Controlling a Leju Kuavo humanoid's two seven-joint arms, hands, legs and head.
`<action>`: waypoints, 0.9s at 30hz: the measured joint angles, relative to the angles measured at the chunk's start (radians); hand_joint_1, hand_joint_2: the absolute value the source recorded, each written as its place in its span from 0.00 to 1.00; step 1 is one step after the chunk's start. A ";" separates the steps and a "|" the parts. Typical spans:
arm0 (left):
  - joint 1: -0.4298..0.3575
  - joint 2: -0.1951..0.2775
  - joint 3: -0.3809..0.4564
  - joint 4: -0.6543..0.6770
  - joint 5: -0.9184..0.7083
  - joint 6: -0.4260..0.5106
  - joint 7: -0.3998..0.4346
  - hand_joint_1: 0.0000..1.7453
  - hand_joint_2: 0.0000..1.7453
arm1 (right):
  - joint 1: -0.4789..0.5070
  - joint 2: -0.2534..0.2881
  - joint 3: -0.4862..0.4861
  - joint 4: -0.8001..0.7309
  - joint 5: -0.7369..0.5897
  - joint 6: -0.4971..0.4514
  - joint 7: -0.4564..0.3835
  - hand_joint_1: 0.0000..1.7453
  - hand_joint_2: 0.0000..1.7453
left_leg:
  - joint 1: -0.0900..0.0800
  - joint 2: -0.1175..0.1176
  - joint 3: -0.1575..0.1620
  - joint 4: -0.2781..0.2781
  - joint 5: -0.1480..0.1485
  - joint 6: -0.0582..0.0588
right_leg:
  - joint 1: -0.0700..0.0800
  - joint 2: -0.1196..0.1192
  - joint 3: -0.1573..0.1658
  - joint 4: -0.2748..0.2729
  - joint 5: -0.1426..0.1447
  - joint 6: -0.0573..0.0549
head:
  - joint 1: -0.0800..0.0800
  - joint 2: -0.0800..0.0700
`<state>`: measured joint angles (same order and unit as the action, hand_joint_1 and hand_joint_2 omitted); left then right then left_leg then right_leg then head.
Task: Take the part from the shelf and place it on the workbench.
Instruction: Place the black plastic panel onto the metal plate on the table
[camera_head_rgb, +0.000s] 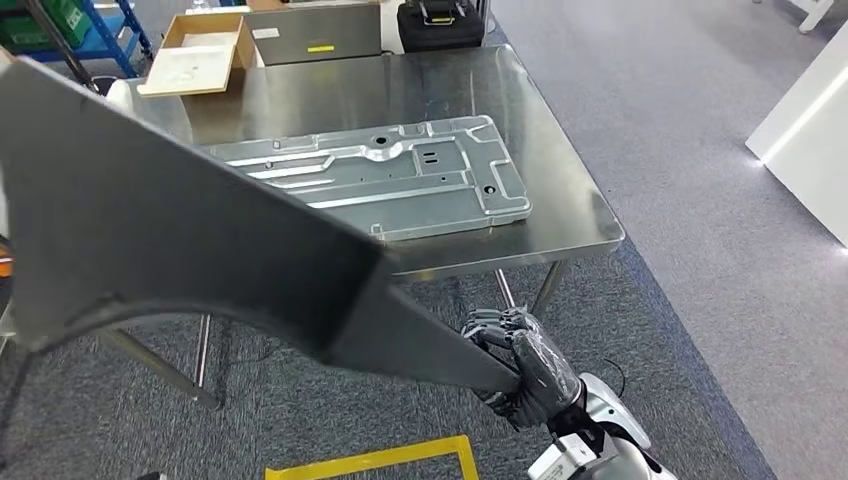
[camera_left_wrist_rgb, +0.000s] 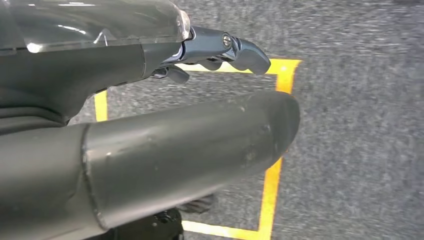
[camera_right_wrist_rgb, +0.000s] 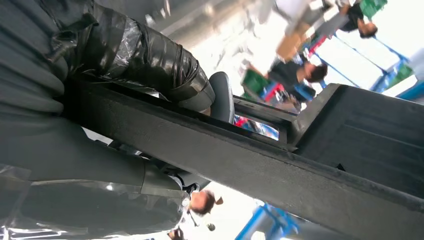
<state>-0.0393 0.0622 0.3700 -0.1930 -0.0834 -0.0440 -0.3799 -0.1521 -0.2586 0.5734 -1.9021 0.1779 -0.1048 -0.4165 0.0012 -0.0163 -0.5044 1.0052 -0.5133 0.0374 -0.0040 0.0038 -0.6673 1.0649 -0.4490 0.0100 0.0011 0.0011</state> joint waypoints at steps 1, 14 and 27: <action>-0.001 -0.002 0.000 0.000 0.000 0.000 0.000 0.00 0.00 | 0.001 -0.002 -0.010 -0.006 -0.003 -0.001 -0.003 1.00 1.00 | -0.001 -0.001 0.006 0.002 -0.006 -0.006 | 0.003 0.001 0.001 -0.026 0.036 -0.008 | 0.000 0.000; -0.001 -0.005 0.001 0.000 -0.007 -0.004 -0.004 0.00 0.00 | -0.003 -0.010 -0.045 -0.033 0.029 0.009 -0.001 1.00 1.00 | 0.022 0.015 -0.155 0.089 0.028 -0.055 | -0.014 0.005 0.152 -0.053 -0.052 -0.022 | 0.000 0.000; -0.015 -0.008 0.002 0.000 -0.015 -0.008 -0.003 0.00 0.00 | -0.057 -0.015 -0.040 -0.016 0.104 0.020 0.036 1.00 1.00 | 0.004 0.010 -0.103 0.016 0.076 0.007 | -0.012 0.001 -0.015 0.203 -0.127 0.013 | 0.000 0.000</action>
<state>-0.0543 0.0539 0.3719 -0.1930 -0.0983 -0.0515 -0.3826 -0.2094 -0.2733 0.5333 -1.9179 0.2821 -0.0852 -0.3805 0.0051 -0.0061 -0.6077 1.0212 -0.4368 0.0441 -0.0156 0.0052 -0.6820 1.2676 -0.5759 0.0233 0.0011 0.0011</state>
